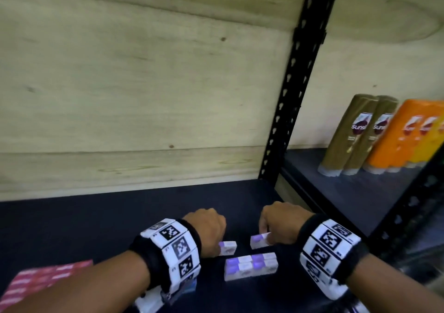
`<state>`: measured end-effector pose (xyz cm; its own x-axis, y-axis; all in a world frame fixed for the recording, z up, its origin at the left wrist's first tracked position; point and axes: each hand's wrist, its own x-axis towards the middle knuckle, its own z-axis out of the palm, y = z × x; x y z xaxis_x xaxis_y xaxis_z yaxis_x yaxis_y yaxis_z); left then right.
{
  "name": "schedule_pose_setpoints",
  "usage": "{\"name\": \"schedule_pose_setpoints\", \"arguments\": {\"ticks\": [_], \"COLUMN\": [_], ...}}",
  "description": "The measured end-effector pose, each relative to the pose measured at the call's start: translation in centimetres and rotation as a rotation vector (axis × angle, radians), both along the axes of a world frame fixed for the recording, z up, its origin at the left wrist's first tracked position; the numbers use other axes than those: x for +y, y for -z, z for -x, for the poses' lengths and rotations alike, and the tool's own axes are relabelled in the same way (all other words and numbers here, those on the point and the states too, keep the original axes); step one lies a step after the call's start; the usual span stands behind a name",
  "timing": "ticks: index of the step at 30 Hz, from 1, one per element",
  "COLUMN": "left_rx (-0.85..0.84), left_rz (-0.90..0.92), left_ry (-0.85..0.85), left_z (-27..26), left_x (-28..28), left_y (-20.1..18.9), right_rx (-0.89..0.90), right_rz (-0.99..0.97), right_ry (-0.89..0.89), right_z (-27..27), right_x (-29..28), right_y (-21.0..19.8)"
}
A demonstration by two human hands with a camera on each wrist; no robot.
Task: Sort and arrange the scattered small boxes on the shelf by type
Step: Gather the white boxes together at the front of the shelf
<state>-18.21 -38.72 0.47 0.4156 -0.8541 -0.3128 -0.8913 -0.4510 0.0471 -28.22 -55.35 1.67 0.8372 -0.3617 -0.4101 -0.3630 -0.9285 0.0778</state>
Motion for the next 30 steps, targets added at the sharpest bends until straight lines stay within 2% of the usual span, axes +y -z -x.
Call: {"name": "schedule_pose_setpoints", "arguments": {"ticks": [9,13,18,24,30], "left_rx": [0.075,0.081,0.183,0.180,0.204], "left_rz": [-0.057,-0.127,-0.150,-0.091,-0.063], "left_ry": [0.008,0.049,0.069,0.038,0.020], "left_z": [1.4,1.8,2.1,2.6,3.0], "left_x": [0.5,0.3,0.1,-0.1,-0.6], "left_y": [-0.1,0.1,-0.1,1.0,1.4], "right_rx": [0.040,0.117,0.200,0.088,0.047], "right_rz": [-0.082,-0.118,-0.173,-0.160,-0.118], "right_ry": [0.014,-0.016,-0.011,-0.074,-0.141], "right_z": [2.6,3.0,3.6,3.7,3.3], "right_x": [0.0,0.0,0.0,0.4,1.3], "right_y": [0.5,0.1,0.0,1.5,2.1]}}
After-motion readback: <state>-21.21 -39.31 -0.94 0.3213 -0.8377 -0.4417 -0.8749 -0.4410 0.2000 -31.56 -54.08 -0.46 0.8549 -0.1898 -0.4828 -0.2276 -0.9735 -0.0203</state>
